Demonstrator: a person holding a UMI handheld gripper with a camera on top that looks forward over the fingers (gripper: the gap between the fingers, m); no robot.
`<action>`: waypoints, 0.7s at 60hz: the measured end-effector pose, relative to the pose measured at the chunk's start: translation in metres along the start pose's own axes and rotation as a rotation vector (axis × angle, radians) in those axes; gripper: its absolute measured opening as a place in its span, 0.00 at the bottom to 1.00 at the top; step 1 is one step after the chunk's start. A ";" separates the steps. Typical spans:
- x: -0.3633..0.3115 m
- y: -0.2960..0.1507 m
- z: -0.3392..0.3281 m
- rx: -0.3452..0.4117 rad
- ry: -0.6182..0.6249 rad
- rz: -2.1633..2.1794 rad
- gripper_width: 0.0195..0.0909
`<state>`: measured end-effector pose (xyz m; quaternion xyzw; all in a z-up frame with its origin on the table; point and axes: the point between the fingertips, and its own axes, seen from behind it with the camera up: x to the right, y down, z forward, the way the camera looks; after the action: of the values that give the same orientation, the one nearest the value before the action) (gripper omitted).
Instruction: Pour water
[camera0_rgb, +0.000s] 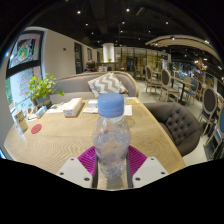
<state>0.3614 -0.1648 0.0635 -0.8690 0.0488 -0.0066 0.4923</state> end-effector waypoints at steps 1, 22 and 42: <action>0.000 0.000 0.000 -0.001 0.004 -0.002 0.28; -0.008 -0.017 -0.003 0.002 0.085 -0.032 0.19; -0.098 -0.142 -0.028 0.099 0.249 -0.332 0.20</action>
<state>0.2731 -0.1069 0.2029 -0.8324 -0.0351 -0.1975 0.5167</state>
